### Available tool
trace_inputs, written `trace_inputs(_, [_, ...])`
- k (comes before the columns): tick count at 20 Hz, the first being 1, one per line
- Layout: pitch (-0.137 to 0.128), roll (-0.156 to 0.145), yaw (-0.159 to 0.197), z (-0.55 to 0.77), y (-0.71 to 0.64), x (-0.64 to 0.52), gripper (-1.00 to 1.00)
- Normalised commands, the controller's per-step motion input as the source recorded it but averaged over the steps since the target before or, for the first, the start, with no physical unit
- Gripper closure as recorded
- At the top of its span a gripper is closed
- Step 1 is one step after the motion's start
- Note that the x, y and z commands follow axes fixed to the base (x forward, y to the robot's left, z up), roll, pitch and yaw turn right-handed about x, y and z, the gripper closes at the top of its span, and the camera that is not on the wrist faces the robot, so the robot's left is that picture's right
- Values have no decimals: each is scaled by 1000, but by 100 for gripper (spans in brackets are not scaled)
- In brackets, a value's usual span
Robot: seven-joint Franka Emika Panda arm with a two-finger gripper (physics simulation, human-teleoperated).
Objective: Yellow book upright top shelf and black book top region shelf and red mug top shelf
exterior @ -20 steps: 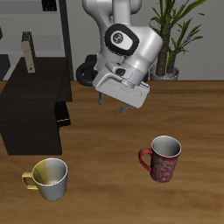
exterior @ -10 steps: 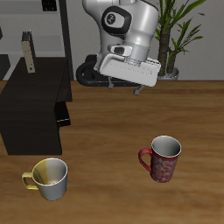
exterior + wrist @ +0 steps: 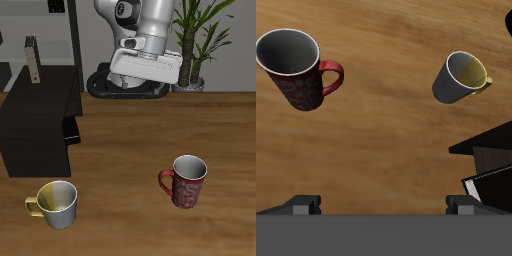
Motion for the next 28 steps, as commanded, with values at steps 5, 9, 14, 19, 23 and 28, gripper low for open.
trace_inputs(5, [34,35,-25,182,682,284,-100])
trace_inputs(9, [100,98,-63,-20,521,436,-100])
trace_inputs(14, [35,120,33,120,452,394,-100])
trace_inputs(19, [-10,47,0,280,174,281,-100])
trace_inputs(23, [-28,6,-109,246,4,277,-100])
trace_inputs(28, [-7,-1,-68,-17,66,262,-100])
